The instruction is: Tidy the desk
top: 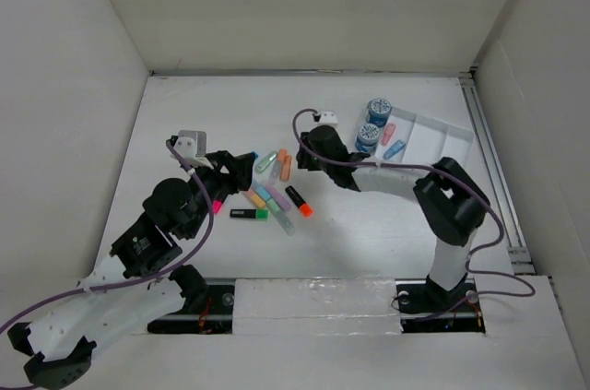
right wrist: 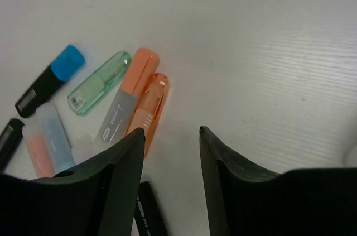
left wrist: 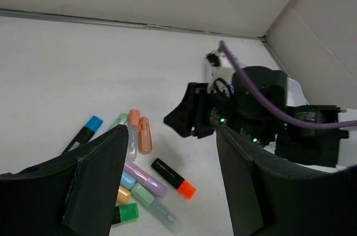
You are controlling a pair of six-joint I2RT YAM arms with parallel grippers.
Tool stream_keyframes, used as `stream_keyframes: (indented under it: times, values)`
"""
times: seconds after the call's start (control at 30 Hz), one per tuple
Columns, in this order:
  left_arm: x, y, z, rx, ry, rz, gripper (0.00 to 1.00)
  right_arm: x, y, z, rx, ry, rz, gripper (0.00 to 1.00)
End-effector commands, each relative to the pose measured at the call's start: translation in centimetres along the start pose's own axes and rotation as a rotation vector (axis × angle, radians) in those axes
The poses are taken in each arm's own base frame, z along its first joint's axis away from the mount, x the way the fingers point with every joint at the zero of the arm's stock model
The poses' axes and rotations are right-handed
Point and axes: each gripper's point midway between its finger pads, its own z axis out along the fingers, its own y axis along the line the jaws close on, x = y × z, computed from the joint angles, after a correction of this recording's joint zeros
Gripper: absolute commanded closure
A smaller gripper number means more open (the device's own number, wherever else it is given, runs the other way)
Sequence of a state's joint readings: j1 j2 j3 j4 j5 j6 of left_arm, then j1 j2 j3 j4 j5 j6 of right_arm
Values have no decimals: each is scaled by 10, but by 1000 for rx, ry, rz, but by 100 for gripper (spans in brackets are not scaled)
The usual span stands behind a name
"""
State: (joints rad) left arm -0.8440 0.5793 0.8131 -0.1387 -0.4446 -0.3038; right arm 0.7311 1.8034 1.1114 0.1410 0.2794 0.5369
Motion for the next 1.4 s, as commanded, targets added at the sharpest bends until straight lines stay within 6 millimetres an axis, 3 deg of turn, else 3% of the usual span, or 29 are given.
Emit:
stream_keyframes:
  times: [0.0,0.17,0.3,0.6,0.87,0.93,1.0,1.03,1.07,1.17,1.2,1.23,1.37]
  values:
    - [-10,-4,0,19,-38,-16,40,1,20,11,20,10,-83,50]
    - [-12,-4,-2,22,-45,-20,40,34,48,22,8,73,-161,44]
    - [-12,-4,-3,24,-46,-21,40,51,56,34,9,96,-173,44]
    - [-13,-3,-4,23,-49,-24,40,71,30,48,126,131,-206,54]
    - [-12,-5,-3,28,-45,-22,40,64,9,43,233,104,-249,48]
    - [-12,-4,-2,27,-45,-21,40,66,8,44,238,113,-261,68]
    - [-12,-4,-2,23,-45,-20,40,61,10,41,231,102,-258,92]
    - [-12,-4,-2,25,-44,-20,40,57,13,39,215,93,-255,95]
    - [-12,-4,-2,25,-44,-22,40,54,19,34,180,89,-242,96]
    - [-11,-5,-2,25,-41,-19,40,17,37,9,40,2,-155,96]
    - [-12,-5,-2,26,-45,-21,40,-20,52,-13,-33,-89,-99,95]
    - [-12,-5,-2,26,-44,-22,40,-18,43,-22,-43,-92,-87,95]
    - [-12,-5,-2,29,-43,-20,40,-63,17,-66,-58,-200,1,94]
